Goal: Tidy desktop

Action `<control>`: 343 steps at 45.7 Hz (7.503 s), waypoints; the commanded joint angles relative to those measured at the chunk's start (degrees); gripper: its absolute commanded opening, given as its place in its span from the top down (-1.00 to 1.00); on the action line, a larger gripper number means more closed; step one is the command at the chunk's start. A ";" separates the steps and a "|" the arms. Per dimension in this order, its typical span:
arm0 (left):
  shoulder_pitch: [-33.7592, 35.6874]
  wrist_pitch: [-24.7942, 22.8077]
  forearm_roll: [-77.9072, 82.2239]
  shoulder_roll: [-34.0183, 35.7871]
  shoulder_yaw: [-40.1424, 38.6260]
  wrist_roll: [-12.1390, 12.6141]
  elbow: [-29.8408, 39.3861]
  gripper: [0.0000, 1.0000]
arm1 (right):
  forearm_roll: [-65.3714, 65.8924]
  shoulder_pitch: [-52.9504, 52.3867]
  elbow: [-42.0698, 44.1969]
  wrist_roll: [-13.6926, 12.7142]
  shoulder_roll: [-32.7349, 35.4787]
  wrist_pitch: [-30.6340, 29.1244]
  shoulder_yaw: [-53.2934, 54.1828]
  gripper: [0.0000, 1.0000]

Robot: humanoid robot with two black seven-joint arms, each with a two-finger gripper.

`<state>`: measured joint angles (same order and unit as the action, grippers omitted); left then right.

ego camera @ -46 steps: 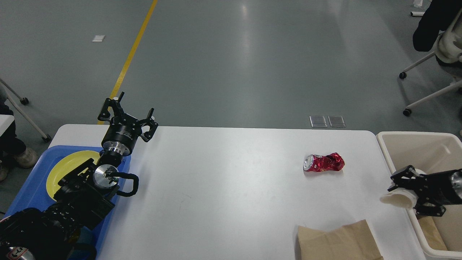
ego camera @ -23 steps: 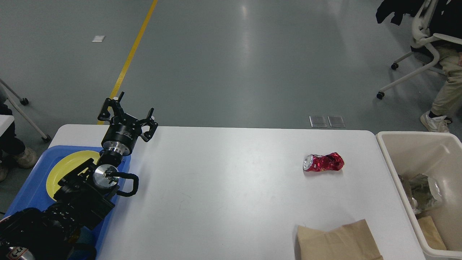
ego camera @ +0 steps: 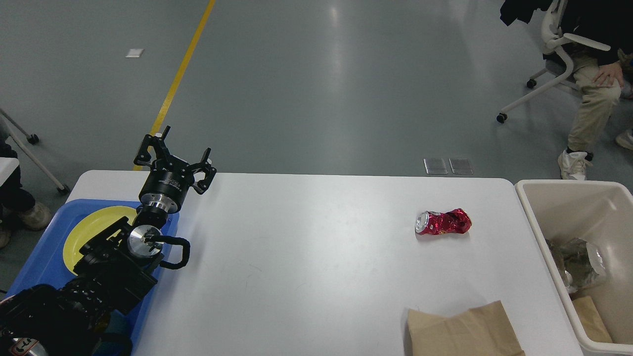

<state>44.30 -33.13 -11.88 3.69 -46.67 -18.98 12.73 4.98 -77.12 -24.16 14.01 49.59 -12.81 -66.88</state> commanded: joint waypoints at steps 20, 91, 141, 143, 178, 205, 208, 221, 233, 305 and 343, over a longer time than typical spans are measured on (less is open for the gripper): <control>0.00 0.00 0.02 0.00 0.00 0.00 0.02 -0.94 | -1.64 37.29 17.30 0.76 -13.46 15.01 33.03 0.76; 0.00 0.00 0.02 0.00 0.00 0.00 0.02 -0.94 | 15.13 7.60 -4.05 0.76 0.42 -27.44 4.57 -1.00; 0.00 0.00 0.02 0.00 0.00 0.00 0.02 -0.94 | 47.75 -29.67 -60.38 -1.87 21.43 -42.19 11.06 -1.00; 0.00 0.00 0.02 0.00 0.00 0.00 0.02 -0.94 | 47.75 -29.24 -61.96 -2.75 22.13 -42.19 13.25 -1.00; 0.00 0.00 0.02 0.00 0.00 0.00 0.02 -0.94 | 43.97 -17.46 -58.81 -3.99 18.36 -37.81 15.11 -1.00; 0.00 0.00 0.02 0.00 0.00 0.00 0.02 -0.94 | 35.71 -4.72 -47.48 -3.99 0.26 -33.77 22.14 -1.00; 0.00 0.00 0.02 0.00 0.00 0.00 0.02 -0.94 | 35.53 -2.08 -45.37 -3.99 -2.73 -32.72 23.02 -1.00; 0.00 0.00 0.02 0.00 0.00 0.00 0.02 -0.94 | 34.30 6.53 -39.04 -3.99 -8.19 -31.13 28.12 -1.00; 0.00 0.00 0.02 0.00 0.00 0.00 0.02 -0.94 | 34.30 8.74 -37.10 -3.81 -7.75 -31.13 29.00 -1.00; 0.00 0.00 0.02 0.00 0.00 0.00 0.02 -0.94 | 8.29 -40.92 -12.52 -3.28 -4.68 -42.19 -11.70 1.00; 0.00 0.00 0.02 0.00 0.00 0.00 0.02 -0.94 | 0.47 7.57 -3.35 -2.49 -1.15 23.44 11.93 1.00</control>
<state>44.30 -33.13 -11.85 3.69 -46.67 -18.98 12.74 5.62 -81.00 -29.74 11.42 49.84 3.30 -63.38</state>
